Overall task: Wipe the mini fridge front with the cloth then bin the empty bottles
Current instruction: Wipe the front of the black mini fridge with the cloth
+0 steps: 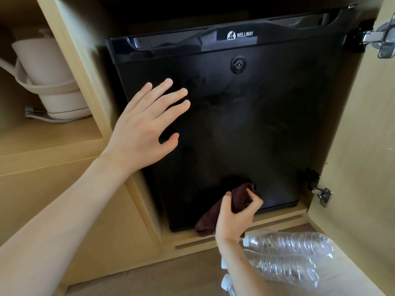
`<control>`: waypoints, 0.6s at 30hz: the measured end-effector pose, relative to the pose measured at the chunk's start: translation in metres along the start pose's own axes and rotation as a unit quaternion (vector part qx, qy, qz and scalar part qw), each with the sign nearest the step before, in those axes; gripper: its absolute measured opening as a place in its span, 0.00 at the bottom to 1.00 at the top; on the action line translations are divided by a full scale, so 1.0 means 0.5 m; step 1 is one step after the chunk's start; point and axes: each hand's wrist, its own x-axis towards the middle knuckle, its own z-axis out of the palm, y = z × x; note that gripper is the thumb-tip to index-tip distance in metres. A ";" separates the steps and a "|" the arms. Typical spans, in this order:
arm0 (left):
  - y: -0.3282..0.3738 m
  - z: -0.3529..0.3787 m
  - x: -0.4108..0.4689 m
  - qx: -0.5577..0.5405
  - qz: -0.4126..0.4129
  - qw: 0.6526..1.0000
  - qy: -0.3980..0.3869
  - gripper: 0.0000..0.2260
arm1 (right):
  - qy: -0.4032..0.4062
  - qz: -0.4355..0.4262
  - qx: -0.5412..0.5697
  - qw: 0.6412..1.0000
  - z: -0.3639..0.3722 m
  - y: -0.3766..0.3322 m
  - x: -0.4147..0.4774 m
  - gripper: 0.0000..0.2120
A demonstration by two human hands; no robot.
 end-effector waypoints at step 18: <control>0.131 -0.040 -0.075 -0.140 -0.135 0.978 -0.074 0.11 | -0.173 0.030 0.050 0.983 0.003 -0.150 -0.120 0.19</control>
